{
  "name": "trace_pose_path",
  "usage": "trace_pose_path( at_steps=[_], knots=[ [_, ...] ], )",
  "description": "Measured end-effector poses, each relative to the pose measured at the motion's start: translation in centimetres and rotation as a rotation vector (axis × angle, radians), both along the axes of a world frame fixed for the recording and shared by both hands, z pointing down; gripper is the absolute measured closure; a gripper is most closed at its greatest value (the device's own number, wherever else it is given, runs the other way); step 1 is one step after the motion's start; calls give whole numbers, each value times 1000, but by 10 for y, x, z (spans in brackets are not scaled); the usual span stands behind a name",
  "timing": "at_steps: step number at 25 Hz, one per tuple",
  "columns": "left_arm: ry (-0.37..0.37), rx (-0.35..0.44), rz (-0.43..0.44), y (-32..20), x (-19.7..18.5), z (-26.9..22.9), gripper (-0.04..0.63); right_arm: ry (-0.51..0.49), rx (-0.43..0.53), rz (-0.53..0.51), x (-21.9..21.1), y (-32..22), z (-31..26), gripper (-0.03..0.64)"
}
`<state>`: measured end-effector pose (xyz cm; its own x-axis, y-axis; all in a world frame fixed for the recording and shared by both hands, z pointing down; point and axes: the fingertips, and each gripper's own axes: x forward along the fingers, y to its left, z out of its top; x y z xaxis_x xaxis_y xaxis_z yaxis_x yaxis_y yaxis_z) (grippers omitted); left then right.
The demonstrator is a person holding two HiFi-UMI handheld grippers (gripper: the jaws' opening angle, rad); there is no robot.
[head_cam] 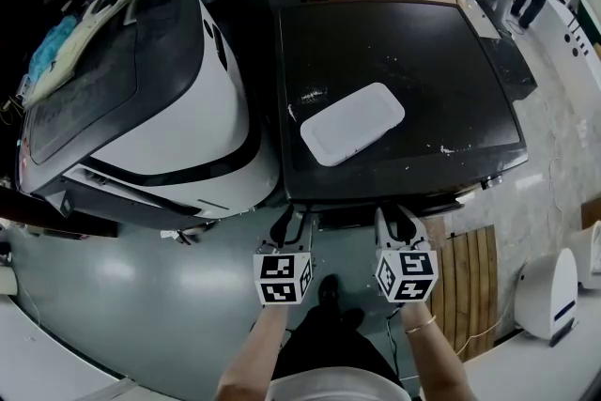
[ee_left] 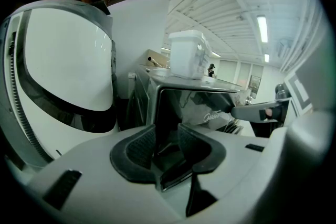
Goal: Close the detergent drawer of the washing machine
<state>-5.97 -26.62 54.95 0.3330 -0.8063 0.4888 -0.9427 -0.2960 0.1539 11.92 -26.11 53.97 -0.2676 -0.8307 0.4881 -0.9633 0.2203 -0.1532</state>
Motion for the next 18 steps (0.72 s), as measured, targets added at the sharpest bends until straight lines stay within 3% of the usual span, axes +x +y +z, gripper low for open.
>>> trace_pose_path(
  at_steps=[18],
  knots=[
    [19,-9,-45,3,-4,-10,469,20,3,-9,6,6,-12,523]
  ],
)
